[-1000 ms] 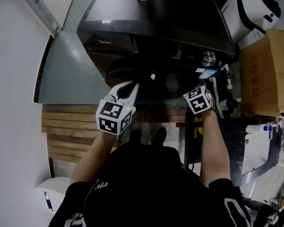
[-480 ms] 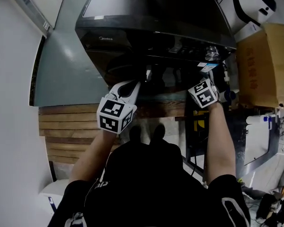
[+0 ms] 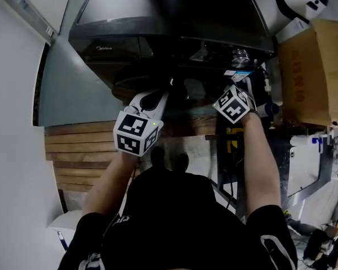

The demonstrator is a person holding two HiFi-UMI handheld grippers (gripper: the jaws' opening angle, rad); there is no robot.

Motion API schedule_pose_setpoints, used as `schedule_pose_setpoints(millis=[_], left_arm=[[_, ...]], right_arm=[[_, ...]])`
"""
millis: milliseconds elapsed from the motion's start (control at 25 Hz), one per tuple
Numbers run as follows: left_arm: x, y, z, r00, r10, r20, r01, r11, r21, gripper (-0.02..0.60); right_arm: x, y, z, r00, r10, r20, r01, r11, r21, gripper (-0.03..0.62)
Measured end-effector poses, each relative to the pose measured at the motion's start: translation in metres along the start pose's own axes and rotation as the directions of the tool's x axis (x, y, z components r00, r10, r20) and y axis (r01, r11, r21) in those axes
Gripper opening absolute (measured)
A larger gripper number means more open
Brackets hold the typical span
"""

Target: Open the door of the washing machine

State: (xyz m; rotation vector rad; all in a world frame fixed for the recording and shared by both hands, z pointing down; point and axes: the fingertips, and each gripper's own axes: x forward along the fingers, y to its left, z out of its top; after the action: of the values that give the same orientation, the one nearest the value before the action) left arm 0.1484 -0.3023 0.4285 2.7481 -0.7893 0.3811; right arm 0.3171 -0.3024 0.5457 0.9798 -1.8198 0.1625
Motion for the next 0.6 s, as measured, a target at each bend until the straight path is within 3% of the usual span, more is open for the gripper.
schedule_pose_setpoints(millis=[280, 600], left_arm=[[0.0, 0.0, -0.01, 0.998, 0.053, -0.032, -0.054, 0.998, -0.021, 0.008], [-0.01, -0.007, -0.016, 0.996, 0.084, -0.029, -0.085, 0.995, -0.044, 0.008]], right_arm=[[0.003, 0.004, -0.005, 1.0, 0.012, 0.018, -0.01, 0.992, -0.129, 0.153], [-0.006, 0.019, -0.004, 0.995, 0.092, 0.041, -0.091, 0.996, -0.015, 0.132]])
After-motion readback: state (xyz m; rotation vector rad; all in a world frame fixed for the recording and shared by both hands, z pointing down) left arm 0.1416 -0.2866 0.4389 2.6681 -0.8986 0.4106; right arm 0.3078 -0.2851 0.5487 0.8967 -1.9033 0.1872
